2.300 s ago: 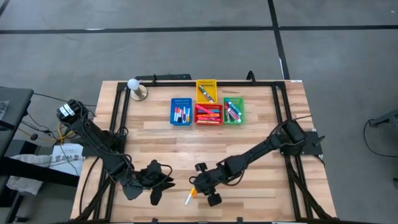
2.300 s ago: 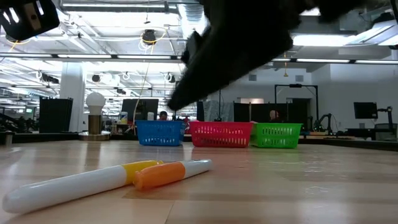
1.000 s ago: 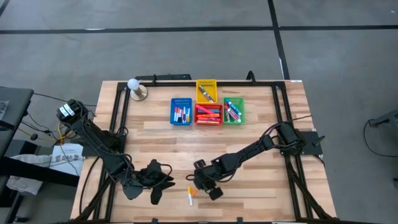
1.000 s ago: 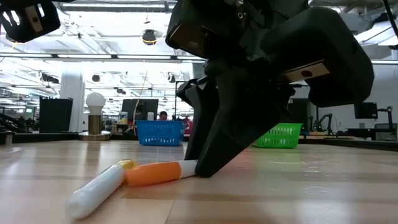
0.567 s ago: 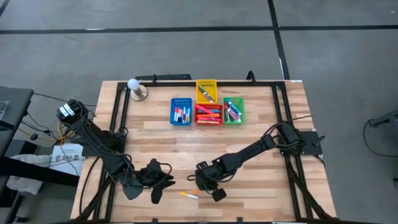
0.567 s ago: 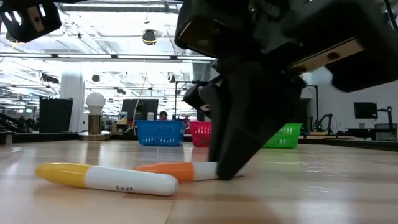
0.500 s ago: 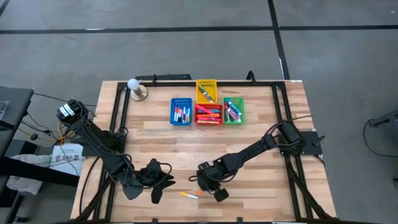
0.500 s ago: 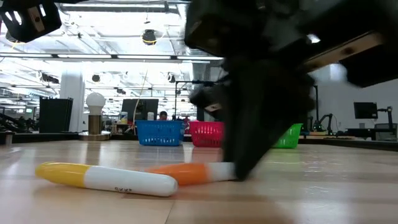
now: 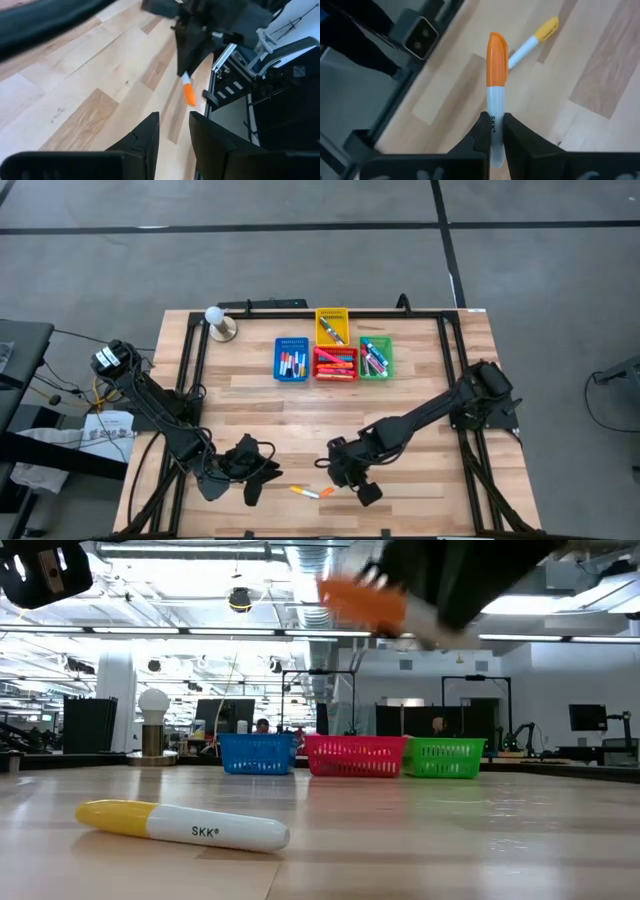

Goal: Pick & Place Markers
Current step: Put the small orange highlighter pen into the blue bin

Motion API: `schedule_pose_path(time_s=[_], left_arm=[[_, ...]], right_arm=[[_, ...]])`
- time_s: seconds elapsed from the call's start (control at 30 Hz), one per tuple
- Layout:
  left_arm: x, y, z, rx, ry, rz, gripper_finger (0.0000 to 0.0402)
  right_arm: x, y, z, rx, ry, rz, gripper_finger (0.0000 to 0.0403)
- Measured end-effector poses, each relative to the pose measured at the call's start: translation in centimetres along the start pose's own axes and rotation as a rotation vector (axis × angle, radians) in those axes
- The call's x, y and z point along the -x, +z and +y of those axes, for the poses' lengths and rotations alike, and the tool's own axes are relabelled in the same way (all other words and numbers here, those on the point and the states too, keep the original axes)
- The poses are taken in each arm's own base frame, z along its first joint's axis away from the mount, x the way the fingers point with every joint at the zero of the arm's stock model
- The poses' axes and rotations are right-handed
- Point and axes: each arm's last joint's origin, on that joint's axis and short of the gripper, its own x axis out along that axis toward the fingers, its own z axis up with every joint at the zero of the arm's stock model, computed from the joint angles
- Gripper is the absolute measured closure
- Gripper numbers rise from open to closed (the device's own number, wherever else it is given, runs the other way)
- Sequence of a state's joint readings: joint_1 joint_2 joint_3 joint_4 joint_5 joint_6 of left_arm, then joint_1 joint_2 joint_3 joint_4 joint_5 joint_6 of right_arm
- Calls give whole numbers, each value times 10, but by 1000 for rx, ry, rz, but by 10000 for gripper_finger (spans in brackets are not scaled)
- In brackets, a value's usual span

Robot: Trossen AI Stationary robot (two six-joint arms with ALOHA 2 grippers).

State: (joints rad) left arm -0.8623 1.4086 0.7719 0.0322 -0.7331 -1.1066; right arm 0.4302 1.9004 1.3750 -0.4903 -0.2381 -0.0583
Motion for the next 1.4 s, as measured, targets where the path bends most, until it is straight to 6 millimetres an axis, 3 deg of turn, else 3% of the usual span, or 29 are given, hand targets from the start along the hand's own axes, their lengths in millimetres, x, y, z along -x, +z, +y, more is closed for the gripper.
schedule_pose_path(time_s=[0.3,0.47,0.67,0.8,1.0,1.4], left_arm=[[10,15,-4,29,-49,-29,296],[18,43,-3,-70,-67,-105,296],[24,76,4,-26,-66,-199,296],[24,90,7,-44,-68,-250,294],[19,109,5,-201,-165,-302,275],[27,108,-8,-521,-237,-374,241]], right_arm=[[48,15,17,15,3,-143,379],[77,29,24,56,-3,-314,386],[97,45,27,107,-43,-514,379],[103,51,28,140,-53,-592,385],[110,60,25,160,-65,-709,378],[127,74,18,93,-299,-921,375]])
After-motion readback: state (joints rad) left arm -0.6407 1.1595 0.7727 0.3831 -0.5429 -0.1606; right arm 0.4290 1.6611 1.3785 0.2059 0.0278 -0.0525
